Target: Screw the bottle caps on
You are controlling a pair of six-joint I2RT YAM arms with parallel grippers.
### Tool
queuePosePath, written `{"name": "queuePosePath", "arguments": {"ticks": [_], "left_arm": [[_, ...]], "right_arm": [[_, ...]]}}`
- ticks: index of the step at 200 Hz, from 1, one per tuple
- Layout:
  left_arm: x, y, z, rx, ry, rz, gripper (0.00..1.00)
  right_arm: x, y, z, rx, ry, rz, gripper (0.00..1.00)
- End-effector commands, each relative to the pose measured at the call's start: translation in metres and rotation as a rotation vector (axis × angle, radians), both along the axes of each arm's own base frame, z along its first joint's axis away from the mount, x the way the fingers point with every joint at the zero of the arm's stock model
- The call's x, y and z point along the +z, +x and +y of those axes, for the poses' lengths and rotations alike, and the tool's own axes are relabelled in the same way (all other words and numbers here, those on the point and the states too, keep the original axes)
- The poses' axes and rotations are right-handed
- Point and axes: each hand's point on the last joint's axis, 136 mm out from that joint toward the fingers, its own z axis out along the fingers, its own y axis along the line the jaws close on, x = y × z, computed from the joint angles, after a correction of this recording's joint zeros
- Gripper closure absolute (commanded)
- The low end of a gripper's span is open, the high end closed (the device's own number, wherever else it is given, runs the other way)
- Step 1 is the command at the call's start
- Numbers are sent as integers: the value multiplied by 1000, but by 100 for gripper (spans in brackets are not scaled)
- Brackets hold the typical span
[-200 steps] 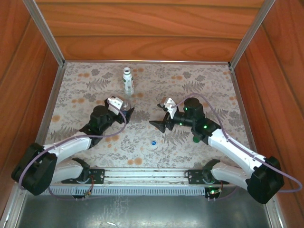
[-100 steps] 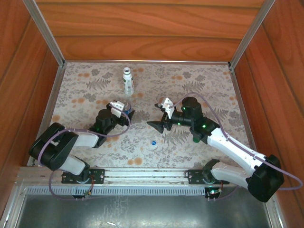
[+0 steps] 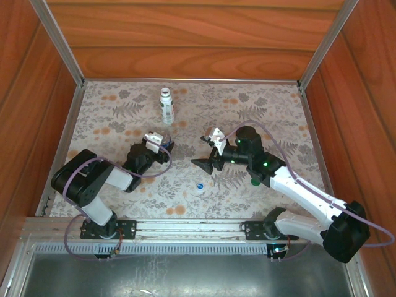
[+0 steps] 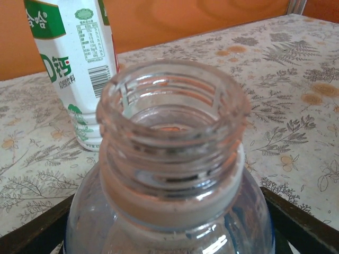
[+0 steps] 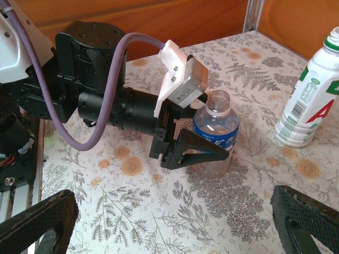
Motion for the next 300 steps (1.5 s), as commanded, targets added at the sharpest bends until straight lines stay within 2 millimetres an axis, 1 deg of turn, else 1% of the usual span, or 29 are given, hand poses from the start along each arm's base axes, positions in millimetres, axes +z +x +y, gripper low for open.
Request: {"name": "queuePosePath", "arguments": {"ticks": [1, 19, 45, 71, 91, 111, 134, 148, 166, 180, 203, 219, 236, 266, 283, 300], "left_arm": [[5, 2, -1, -9, -17, -23, 25], [4, 2, -2, -14, -14, -21, 28], [2, 2, -3, -16, -14, -16, 39], [2, 3, -2, -8, -22, -10, 39], [3, 0, -5, -31, -18, -17, 39], [8, -3, -10, -68, -22, -28, 39], [13, -11, -23, -162, -23, -46, 39], [14, -20, -34, -244, -26, -50, 39], [17, -33, -49, -367, -36, -59, 40], [20, -46, -60, -465, -46, -66, 39], [25, -65, -76, -627, -78, -67, 40], [25, -76, -84, -716, -98, -54, 40], [21, -79, -88, -753, -105, -36, 40], [16, -79, -90, -765, -102, -28, 40], [14, -80, -92, -782, -106, -17, 41], [8, -77, -92, -765, -94, -9, 41]], "right_arm": [[3, -1, 4, 12, 2, 0, 0], [4, -1, 4, 10, 4, 2, 0], [6, -1, 5, 12, 9, 6, 0], [4, 3, 5, -14, 7, 13, 0], [3, 5, 4, -28, 12, 24, 0], [-1, 11, 2, -79, 12, 56, 0], [-8, 11, -1, -103, -2, 91, 0], [-12, 9, -5, -121, 2, 112, 0], [-18, 9, -16, -190, 1, 155, 0], [-18, 10, -25, -240, 3, 177, 0], [-19, 3, -36, -274, 9, 200, 0], [-19, -1, -44, -297, 2, 209, 0], [-21, -6, -52, -321, 22, 223, 0], [-27, -7, -63, -366, 21, 228, 0], [-29, -7, -64, -368, 6, 225, 0], [-31, -4, -64, -377, -9, 230, 4]]}}
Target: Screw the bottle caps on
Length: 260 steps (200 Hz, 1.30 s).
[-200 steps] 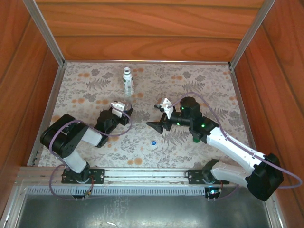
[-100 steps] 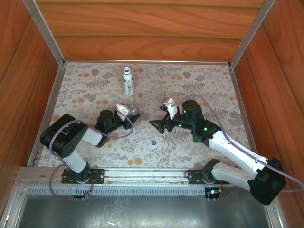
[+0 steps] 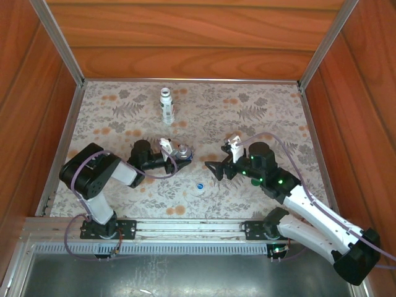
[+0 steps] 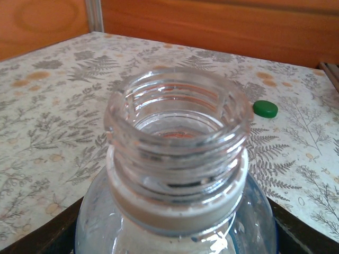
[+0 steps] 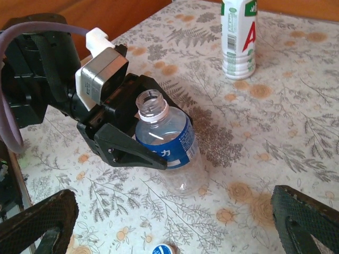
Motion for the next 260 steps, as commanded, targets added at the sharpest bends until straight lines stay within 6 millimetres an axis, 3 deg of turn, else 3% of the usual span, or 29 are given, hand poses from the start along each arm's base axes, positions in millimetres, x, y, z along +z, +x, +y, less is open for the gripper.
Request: {"name": "queuePosePath", "arguments": {"ticks": [1, 27, 75, 137, 161, 260], "left_arm": [[2, 0, -5, -39, -8, -25, 41], [-4, 2, -4, -26, 7, -19, 39], [-10, 1, -9, -22, 37, -61, 25], [-2, -3, -4, 15, 18, -98, 13], [7, -2, -4, 27, -43, -117, 12], [2, -6, -10, -22, -55, -87, 19]], "right_arm": [[-6, 3, -3, -30, -27, 24, 4], [-14, 4, -1, -15, -82, 59, 6], [-24, 4, 2, -5, -122, 74, 6], [-25, 10, 7, -16, -104, 58, 6], [-26, 9, 9, -14, -103, 55, 6], [-27, 9, 10, -22, -91, 51, 7]]}}
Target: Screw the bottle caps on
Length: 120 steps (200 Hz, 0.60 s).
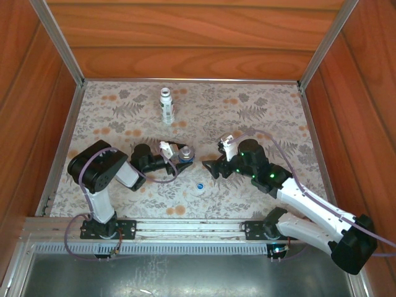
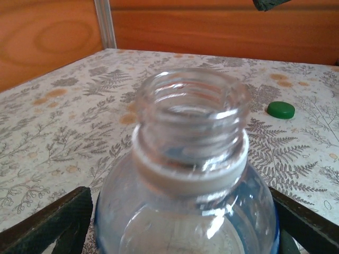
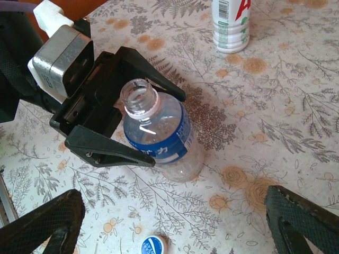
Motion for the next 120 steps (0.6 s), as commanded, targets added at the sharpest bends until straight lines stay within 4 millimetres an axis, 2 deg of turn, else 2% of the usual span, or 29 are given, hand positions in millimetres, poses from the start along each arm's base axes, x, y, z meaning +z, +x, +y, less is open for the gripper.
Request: {"name": "queuePosePath", "arguments": {"ticks": [1, 62, 120], "left_arm": [[4, -5, -7, -53, -29, 3, 19], [5, -7, -10, -78, -40, 26, 31], [2, -7, -9, -74, -34, 29, 34]], "right_arm": [[-3, -1, 1, -3, 2, 3, 7], [-7, 0, -4, -28, -17, 13, 7], [-13, 3, -4, -48, -31, 32, 8]]}}
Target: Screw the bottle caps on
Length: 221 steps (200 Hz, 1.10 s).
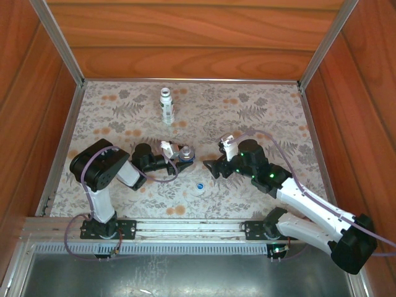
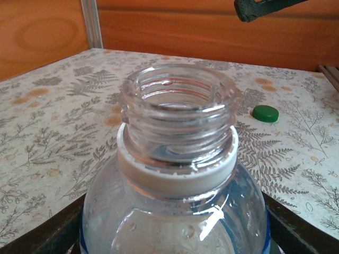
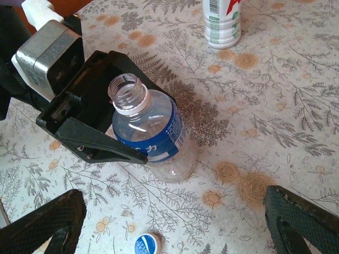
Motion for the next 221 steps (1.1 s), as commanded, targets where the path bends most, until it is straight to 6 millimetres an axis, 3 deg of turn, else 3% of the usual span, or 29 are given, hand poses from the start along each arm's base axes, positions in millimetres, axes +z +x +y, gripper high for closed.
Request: {"name": "queuePosePath", "arguments": {"ticks": [1, 77, 151, 221], "left_arm": [[3, -2, -4, -28, -15, -8, 34], [-2, 1, -4, -26, -8, -3, 32], [-7, 3, -7, -39, -9, 23, 28], [-9, 2, -6, -37, -5, 27, 28]], "right_arm": [[-8, 0, -1, -23, -17, 27, 8], [-52, -26, 5, -16, -183, 99, 8], [-91, -47, 29, 30, -264, 168, 9], [-131, -53, 38, -16, -378, 212, 29]]}}
